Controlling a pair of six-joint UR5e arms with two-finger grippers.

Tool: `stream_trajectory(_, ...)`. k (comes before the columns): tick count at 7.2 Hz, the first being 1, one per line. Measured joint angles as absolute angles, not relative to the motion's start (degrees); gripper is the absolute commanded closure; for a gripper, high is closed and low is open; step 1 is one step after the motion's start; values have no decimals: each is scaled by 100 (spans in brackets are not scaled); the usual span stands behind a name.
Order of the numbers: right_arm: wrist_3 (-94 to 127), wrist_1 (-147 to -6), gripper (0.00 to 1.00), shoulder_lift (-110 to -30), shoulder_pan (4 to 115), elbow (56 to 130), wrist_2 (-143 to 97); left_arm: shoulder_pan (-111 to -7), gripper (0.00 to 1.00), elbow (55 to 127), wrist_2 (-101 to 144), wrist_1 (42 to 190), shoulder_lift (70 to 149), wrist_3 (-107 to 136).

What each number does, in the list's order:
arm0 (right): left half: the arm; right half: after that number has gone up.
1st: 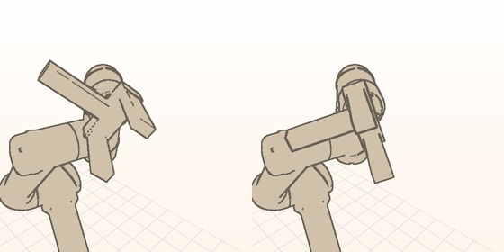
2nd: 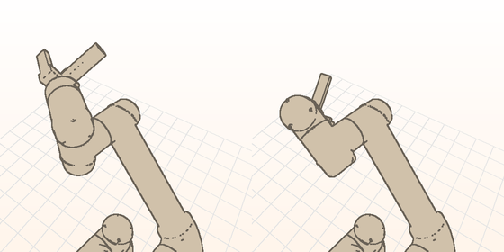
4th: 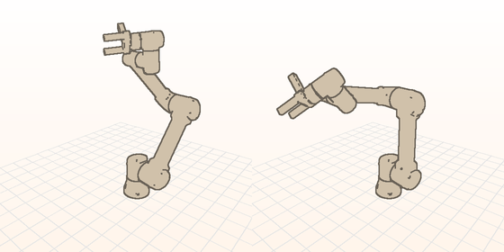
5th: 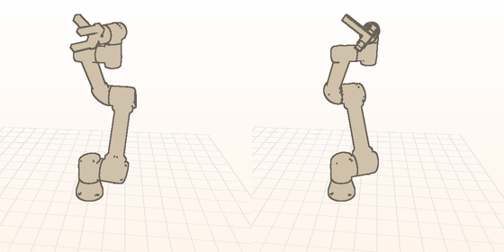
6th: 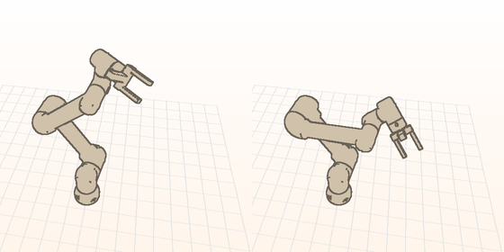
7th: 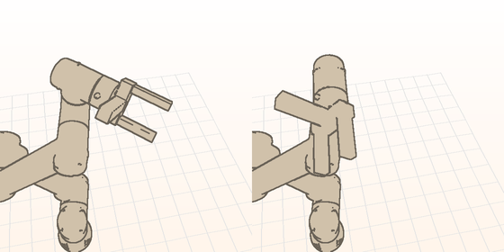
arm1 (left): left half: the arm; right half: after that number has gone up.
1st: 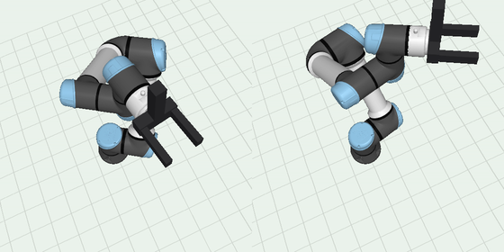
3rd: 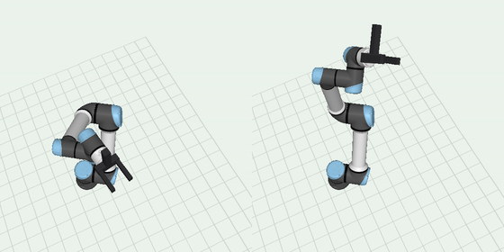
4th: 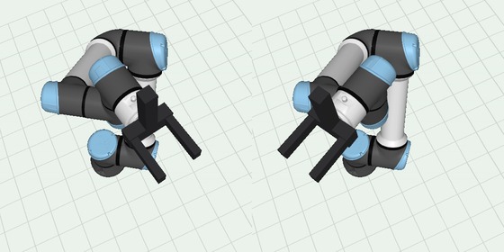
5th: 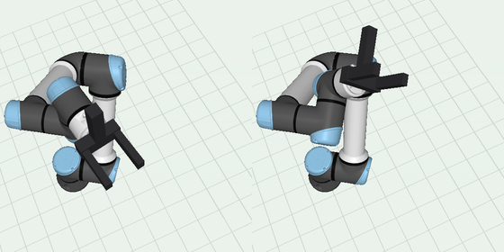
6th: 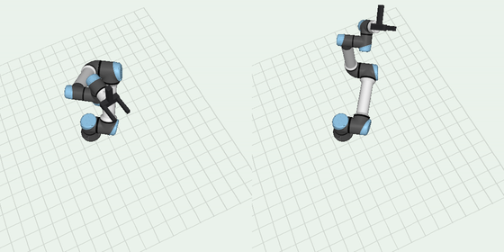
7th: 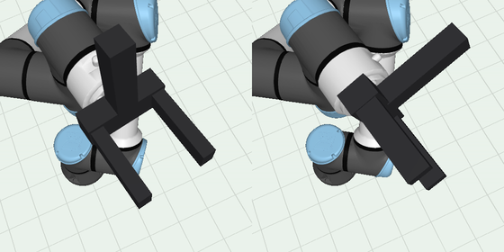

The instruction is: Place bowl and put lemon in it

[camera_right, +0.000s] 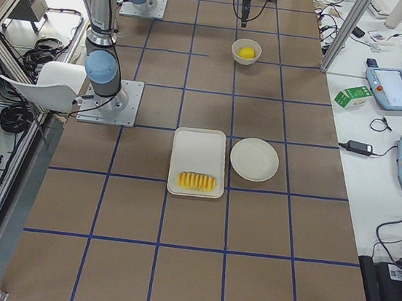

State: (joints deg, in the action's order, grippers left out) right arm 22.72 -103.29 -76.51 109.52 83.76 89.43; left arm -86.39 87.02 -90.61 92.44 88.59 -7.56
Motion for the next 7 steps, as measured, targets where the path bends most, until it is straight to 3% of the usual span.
stream_trajectory(7,167,-8747,0,-8769,8801,8319,8870,-8641,0,8701,-8964,9211,8924,-756)
